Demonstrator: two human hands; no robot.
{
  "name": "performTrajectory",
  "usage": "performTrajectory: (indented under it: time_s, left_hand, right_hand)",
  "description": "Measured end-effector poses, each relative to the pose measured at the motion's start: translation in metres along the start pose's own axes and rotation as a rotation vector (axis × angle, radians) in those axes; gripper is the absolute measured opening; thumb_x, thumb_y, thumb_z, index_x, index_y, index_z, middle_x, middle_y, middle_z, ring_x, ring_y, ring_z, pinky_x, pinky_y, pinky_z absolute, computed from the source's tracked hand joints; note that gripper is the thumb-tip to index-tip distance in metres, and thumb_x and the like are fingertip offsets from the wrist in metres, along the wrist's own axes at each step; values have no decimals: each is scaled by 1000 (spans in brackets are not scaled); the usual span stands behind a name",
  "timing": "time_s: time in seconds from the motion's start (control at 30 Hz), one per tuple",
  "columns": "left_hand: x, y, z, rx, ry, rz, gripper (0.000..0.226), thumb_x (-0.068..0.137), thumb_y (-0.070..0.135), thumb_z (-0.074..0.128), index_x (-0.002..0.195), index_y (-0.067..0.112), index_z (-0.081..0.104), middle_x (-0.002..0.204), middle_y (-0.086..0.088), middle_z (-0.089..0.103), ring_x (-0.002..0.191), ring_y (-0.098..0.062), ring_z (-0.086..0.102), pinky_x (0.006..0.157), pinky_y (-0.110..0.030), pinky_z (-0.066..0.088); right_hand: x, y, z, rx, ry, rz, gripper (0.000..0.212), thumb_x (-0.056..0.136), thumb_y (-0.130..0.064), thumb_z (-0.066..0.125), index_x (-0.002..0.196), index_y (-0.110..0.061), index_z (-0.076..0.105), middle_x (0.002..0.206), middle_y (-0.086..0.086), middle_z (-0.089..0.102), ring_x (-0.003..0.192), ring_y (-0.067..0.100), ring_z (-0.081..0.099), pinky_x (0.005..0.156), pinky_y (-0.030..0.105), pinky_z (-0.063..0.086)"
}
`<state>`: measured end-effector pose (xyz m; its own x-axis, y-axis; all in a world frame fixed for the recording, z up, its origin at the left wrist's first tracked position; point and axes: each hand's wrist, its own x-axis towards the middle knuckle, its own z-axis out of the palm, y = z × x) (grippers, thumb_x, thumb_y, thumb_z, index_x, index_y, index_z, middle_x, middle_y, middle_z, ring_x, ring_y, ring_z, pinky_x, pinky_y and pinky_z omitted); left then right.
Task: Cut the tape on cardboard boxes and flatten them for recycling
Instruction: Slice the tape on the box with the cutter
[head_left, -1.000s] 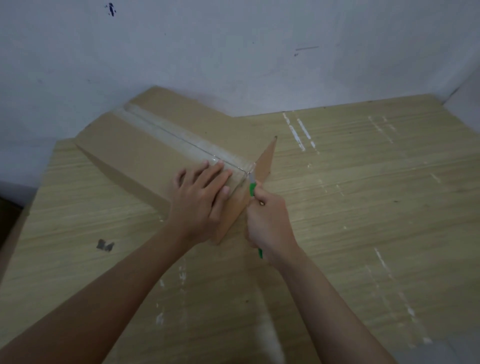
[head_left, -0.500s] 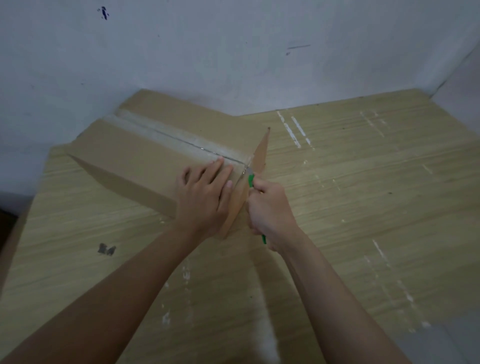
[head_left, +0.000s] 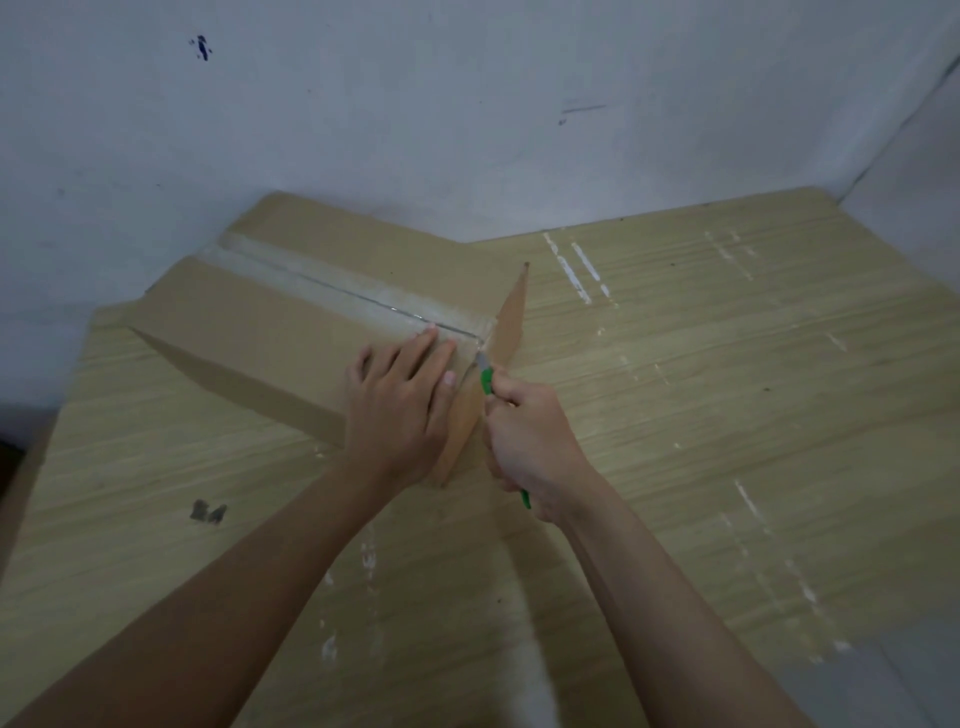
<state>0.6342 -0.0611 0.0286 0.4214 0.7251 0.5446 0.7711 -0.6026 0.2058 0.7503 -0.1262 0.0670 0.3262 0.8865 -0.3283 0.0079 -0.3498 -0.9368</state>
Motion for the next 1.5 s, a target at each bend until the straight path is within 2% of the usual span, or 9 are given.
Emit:
performTrajectory:
  time_s: [0.47,0.83,0.97,1.03,1.1,1.17,1.27,1.37,1.5]
  left_hand:
    - [-2,4,-3,-28,-7,-39,44,91,29,34,115,10,66,124,-8,62,100,-18,46,90,-42,38]
    - [-6,-2,-13,-50,-79,-52,44,91,36,37,116,13,65,125,-4,62,100,-24,60,91,-43,40]
    - [-15,-13,-28,-85,-150,36,51,87,47,44,121,13,61,128,-4,59,107,-17,50,94,-44,38]
    - [-21,-23,-41,-116,-182,89,50,86,46,47,121,13,60,127,-4,59,106,-16,50,94,-41,36]
    - [-26,-34,-55,-136,-222,148,48,83,43,51,118,13,61,125,-4,60,106,-17,52,92,-37,37]
    - [-28,-44,-69,-145,-257,171,49,77,41,53,114,10,62,120,-6,62,105,-19,53,90,-33,38]
    - [-31,-48,-82,-108,-227,146,47,72,42,53,104,10,63,110,-7,63,98,-24,57,82,-36,44]
    - [-33,-38,-79,-41,-130,73,42,76,46,56,96,10,64,96,-6,63,85,-26,57,72,-36,44]
    - [-30,-32,-74,35,-80,74,42,86,45,49,96,9,69,84,-8,64,75,-26,59,65,-29,44]
  right_hand:
    - [-11,7,7,-128,38,-136,24,87,-4,41,102,1,59,67,9,55,53,16,38,45,27,30]
    - [-20,-3,-16,-160,-135,-65,25,89,1,38,106,7,55,50,-6,30,34,3,27,35,15,19]
    - [-25,-10,-38,-266,-255,-60,35,96,-10,40,102,-30,68,43,-16,37,30,-2,28,32,15,22]
    - [-22,-17,-49,-334,-185,-228,37,97,-13,42,121,-35,60,56,-24,42,39,-10,36,44,4,29]
    - [-16,-25,-52,-390,-96,-409,44,97,-15,47,140,-25,45,92,-26,57,64,-16,45,66,6,37]
    - [-10,-33,-46,-496,-74,-560,59,91,-22,59,144,-25,34,131,-18,48,97,-6,57,86,14,41]
    - [5,-36,-28,-705,-91,-821,82,77,-23,76,145,-27,31,125,-2,62,102,23,64,90,32,48]
    - [21,-39,-14,-776,-228,-855,98,68,-27,83,145,-31,23,107,0,71,104,18,65,91,28,46]
    - [41,-42,-12,-840,-364,-867,102,63,-28,86,145,-31,27,135,-9,51,127,10,47,102,24,37]
